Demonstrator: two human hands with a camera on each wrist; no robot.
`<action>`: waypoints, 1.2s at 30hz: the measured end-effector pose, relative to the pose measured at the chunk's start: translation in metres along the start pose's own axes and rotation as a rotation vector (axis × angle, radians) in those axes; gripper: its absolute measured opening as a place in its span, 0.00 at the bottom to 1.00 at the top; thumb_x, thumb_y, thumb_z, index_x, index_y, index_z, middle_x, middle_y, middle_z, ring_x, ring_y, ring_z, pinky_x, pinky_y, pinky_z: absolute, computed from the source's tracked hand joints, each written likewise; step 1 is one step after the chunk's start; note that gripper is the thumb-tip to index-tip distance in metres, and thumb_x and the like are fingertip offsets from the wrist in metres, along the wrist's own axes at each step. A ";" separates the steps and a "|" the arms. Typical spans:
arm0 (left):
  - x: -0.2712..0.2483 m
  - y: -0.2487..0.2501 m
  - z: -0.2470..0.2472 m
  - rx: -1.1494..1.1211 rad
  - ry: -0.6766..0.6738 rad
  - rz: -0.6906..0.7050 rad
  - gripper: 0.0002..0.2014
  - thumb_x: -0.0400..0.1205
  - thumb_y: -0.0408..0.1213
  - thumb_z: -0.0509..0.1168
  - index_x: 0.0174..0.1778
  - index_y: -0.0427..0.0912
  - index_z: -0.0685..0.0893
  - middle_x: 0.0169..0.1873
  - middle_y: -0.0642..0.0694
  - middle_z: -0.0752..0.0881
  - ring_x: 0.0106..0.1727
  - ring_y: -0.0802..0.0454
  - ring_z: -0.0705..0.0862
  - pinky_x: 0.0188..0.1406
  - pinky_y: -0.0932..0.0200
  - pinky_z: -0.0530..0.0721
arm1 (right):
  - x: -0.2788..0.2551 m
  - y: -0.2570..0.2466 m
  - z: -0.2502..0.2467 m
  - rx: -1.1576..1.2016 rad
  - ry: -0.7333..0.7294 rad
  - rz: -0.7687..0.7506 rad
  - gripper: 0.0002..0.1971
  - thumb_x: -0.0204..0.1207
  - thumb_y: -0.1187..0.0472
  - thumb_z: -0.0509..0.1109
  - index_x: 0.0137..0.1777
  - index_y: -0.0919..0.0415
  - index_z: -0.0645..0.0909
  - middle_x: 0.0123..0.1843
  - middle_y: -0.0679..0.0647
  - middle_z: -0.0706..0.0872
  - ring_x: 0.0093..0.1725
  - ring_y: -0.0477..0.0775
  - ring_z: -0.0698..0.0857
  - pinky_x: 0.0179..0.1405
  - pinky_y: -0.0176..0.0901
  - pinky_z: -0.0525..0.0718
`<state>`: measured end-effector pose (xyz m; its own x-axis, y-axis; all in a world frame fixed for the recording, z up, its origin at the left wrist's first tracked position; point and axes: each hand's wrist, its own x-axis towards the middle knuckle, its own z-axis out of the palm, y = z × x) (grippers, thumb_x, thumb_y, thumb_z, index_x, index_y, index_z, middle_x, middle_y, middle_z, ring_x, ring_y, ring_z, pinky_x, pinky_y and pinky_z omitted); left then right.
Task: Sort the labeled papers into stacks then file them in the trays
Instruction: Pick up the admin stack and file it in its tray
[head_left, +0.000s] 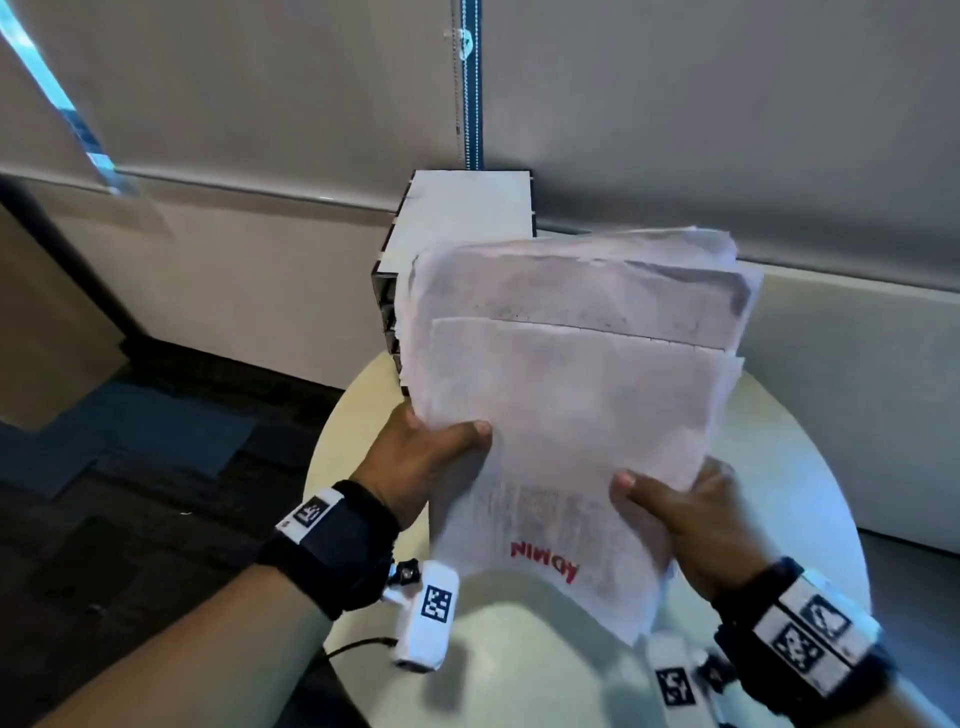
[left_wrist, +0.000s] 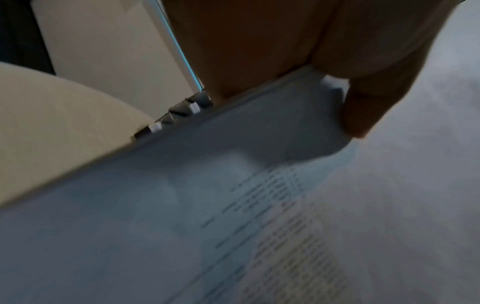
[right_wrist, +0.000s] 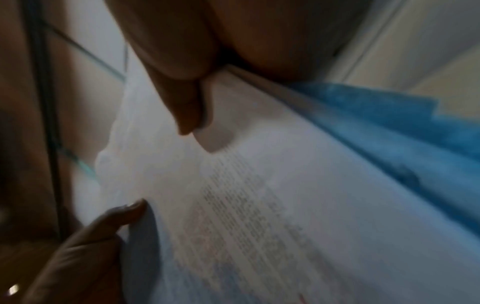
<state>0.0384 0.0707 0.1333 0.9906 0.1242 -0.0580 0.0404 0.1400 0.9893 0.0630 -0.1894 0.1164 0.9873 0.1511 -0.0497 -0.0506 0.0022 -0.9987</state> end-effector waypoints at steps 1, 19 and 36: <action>0.001 -0.003 -0.005 0.016 0.037 0.037 0.16 0.71 0.33 0.74 0.56 0.36 0.89 0.50 0.43 0.93 0.53 0.49 0.91 0.50 0.61 0.87 | 0.002 -0.002 0.005 -0.047 0.054 -0.063 0.04 0.65 0.66 0.83 0.37 0.59 0.91 0.38 0.53 0.93 0.38 0.54 0.92 0.40 0.50 0.89; -0.011 -0.076 -0.046 0.050 0.032 -0.064 0.23 0.70 0.38 0.80 0.61 0.38 0.88 0.53 0.42 0.92 0.55 0.43 0.90 0.54 0.49 0.88 | -0.016 0.040 0.054 -0.020 0.110 0.021 0.15 0.65 0.76 0.80 0.41 0.53 0.90 0.41 0.47 0.94 0.42 0.46 0.92 0.41 0.35 0.88; -0.002 -0.042 -0.006 -0.633 0.325 -0.245 0.16 0.84 0.35 0.68 0.68 0.42 0.83 0.62 0.40 0.89 0.61 0.38 0.88 0.62 0.37 0.84 | -0.034 0.038 -0.006 0.562 0.015 0.226 0.30 0.58 0.72 0.83 0.62 0.67 0.83 0.58 0.68 0.89 0.53 0.70 0.89 0.55 0.70 0.85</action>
<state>0.0336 0.0700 0.0910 0.8705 0.2870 -0.3999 0.0744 0.7264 0.6832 0.0286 -0.2003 0.0805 0.9446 0.1950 -0.2642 -0.3273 0.4943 -0.8054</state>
